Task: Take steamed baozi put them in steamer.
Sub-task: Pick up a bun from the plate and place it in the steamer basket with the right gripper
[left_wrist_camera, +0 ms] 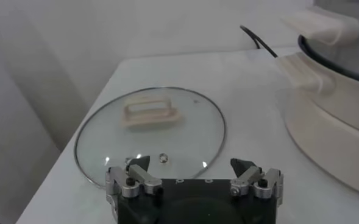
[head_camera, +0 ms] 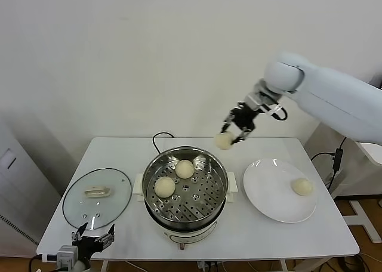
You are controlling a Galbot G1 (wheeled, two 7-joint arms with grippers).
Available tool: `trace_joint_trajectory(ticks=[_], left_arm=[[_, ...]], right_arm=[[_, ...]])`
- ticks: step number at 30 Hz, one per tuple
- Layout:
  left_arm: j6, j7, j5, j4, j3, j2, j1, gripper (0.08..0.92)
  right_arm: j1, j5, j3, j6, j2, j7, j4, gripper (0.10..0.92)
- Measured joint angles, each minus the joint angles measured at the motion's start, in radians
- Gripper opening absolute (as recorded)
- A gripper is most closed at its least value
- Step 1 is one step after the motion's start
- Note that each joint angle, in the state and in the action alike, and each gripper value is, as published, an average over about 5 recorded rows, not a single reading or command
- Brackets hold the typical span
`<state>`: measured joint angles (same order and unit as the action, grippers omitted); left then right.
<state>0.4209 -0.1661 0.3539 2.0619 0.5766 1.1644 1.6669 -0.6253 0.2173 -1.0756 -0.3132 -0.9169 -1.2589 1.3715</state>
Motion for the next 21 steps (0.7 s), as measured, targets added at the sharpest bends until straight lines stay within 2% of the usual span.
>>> trace_joint_trajectory(ticks=[11, 21], left_arm=[[-0.005, 0.000, 0.000, 0.000, 0.003, 0.005, 0.005, 0.823], [-0.004, 0.000, -0.001, -0.004, 0.003, 0.011, 0.002, 0.823]], right_arm=[[0.044, -0.080, -0.017, -0.201, -0.101, 0.029, 0.123, 0.458], [0.107, -0.173, -0.031, -0.299, -0.128, 0.025, 0.222, 0.458]])
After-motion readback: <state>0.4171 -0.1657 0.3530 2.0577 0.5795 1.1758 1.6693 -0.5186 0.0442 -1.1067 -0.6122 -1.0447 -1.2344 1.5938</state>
